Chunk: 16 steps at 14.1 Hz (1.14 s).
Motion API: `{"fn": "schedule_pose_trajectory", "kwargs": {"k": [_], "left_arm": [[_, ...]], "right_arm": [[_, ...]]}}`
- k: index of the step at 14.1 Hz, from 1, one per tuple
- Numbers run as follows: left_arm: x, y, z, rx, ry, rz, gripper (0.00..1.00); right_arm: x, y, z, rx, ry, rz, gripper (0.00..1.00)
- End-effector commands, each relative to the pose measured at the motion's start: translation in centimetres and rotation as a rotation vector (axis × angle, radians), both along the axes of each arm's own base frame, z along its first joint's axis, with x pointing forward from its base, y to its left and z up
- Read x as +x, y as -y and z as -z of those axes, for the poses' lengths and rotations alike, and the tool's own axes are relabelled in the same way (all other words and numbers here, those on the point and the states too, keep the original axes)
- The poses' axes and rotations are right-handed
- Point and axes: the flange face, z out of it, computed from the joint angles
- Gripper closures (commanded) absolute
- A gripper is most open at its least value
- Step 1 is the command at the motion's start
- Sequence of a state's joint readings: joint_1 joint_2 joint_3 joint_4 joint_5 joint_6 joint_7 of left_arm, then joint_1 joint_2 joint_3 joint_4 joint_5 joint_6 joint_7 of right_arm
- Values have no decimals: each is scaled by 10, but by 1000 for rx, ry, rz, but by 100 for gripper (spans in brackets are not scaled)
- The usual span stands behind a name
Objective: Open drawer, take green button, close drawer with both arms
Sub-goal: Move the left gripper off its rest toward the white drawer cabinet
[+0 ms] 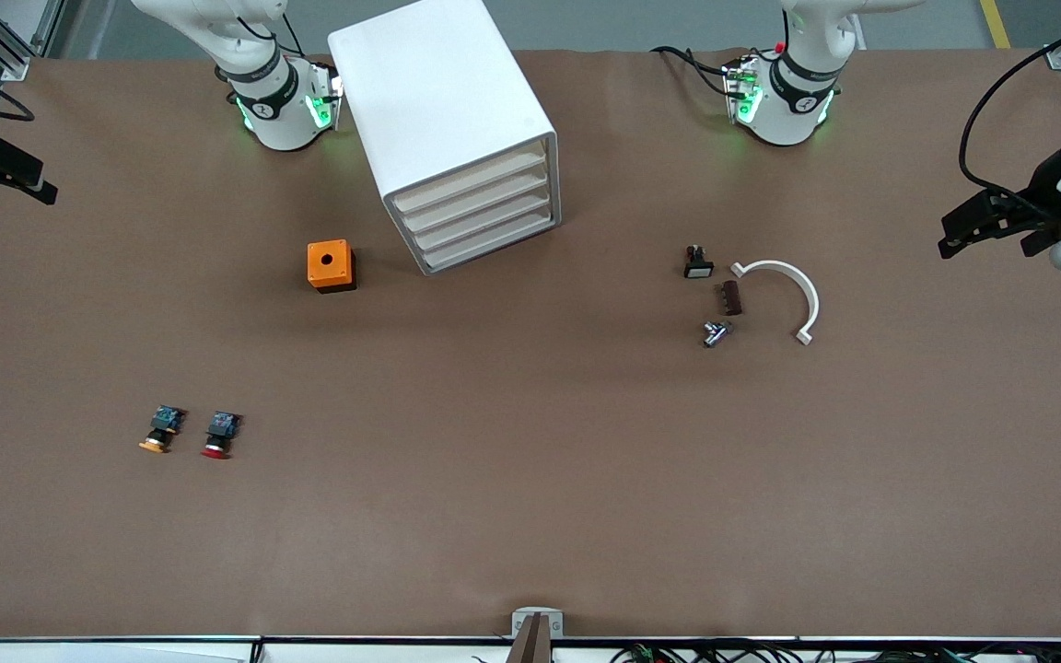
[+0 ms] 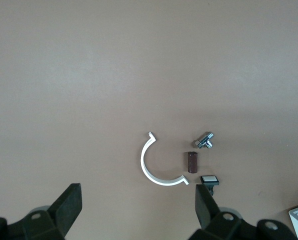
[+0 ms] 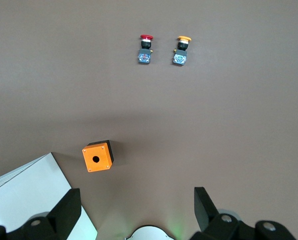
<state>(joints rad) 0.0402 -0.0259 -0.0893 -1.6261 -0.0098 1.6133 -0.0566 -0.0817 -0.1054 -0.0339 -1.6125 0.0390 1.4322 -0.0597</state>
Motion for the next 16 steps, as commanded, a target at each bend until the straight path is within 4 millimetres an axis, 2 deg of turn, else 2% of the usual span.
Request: {"fn": "schedule_pose_trajectory", "kwargs": {"k": [1, 5, 8, 11, 16], "left_arm": [[2, -1, -4, 15, -2, 5, 0], [2, -1, -2, 17, -6, 5, 0], [12, -6, 19, 25, -45, 2, 0], [24, -7, 49, 22, -99, 5, 0], [55, 12, 133, 13, -231, -47, 0]], "right_arm": [[-8, 4, -1, 12, 3, 2, 0], [-8, 4, 0, 12, 2, 2, 0], [-8, 4, -1, 12, 3, 2, 0], [-8, 3, 0, 12, 2, 0, 0], [-8, 2, -1, 12, 3, -1, 0]]}}
